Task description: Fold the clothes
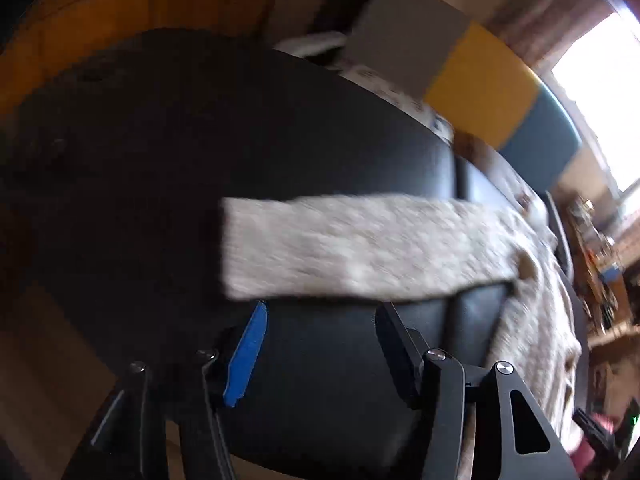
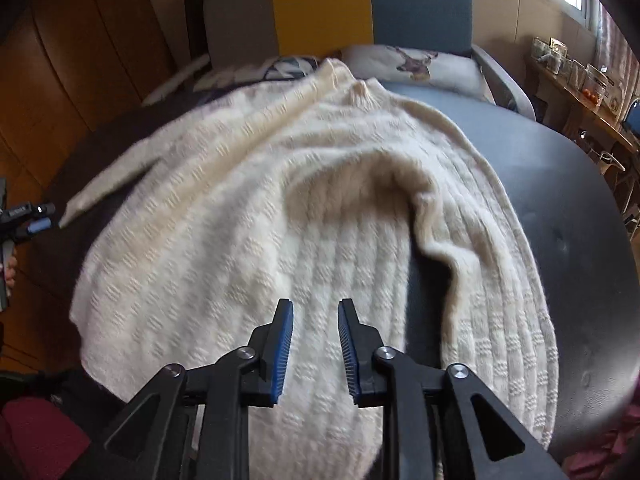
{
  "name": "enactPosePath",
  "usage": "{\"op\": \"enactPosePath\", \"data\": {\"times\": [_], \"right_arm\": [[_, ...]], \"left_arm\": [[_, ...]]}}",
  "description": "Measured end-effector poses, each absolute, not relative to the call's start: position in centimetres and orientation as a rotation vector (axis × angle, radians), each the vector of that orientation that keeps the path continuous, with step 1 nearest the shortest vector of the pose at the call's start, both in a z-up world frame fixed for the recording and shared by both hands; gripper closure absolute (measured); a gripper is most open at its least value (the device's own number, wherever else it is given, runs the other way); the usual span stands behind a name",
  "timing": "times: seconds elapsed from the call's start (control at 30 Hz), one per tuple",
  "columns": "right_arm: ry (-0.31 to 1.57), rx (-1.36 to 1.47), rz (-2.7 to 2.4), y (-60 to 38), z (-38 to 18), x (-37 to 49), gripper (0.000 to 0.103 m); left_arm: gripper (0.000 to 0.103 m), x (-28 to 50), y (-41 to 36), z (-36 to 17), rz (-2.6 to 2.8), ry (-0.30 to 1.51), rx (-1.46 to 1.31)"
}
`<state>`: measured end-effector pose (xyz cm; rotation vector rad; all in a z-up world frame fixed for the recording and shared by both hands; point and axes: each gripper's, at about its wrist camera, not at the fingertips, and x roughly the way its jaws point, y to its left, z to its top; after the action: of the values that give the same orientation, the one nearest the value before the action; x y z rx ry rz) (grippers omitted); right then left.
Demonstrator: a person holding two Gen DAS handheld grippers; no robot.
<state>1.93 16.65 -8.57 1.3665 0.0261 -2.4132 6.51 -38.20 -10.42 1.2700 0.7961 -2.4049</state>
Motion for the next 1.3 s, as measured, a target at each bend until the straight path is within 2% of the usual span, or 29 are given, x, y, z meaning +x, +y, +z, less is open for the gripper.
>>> {"op": "enactPosePath", "data": {"times": [0.1,0.27,0.33,0.43,0.57,0.6,0.63,0.67,0.7,0.97,1.3], "right_arm": [[0.016,1.347,-2.372,13.0,-9.0,0.1,0.08],[0.024,1.365,-2.277,7.2,-10.1,-2.1,0.08],[0.029,1.358,-2.255,5.8,-10.4,-2.5,0.08],[0.067,1.356,-2.238,4.0,-10.8,-3.0,0.08],[0.109,1.372,-2.225,2.8,-11.2,-3.3,0.08],[0.113,1.374,-2.223,2.6,-11.3,-3.4,0.08],[0.116,1.374,-2.224,2.5,-11.3,-3.6,0.08],[0.118,1.374,-2.224,2.4,-11.3,-3.7,0.08],[0.118,1.371,-2.224,2.3,-11.2,-3.8,0.08],[0.136,1.259,-2.259,1.7,-8.8,-7.5,0.08],[0.055,1.224,-2.285,1.9,-9.2,-19.3,0.08]], "left_arm": [[0.045,6.7,-42.4,-11.7,-2.306,0.824,1.262],[0.045,5.0,-43.6,-13.4,-2.303,0.817,1.299],[0.043,4.1,-42.9,-13.7,-2.334,0.733,1.302],[0.032,2.8,-41.6,-14.4,-2.355,0.546,1.324],[0.032,2.1,-40.3,-15.3,-2.424,0.505,1.315],[0.042,2.0,-39.9,-15.3,-2.438,0.482,1.309],[0.06,2.0,-39.6,-15.3,-2.447,0.46,1.303],[0.07,1.9,-39.5,-15.3,-2.457,0.473,1.299],[0.089,1.9,-39.6,-15.3,-2.466,0.506,1.3],[0.09,2.1,-42.3,-12.9,-2.457,0.593,1.147],[0.09,-2.0,-45.6,-11.2,-2.403,0.553,1.115]]}}
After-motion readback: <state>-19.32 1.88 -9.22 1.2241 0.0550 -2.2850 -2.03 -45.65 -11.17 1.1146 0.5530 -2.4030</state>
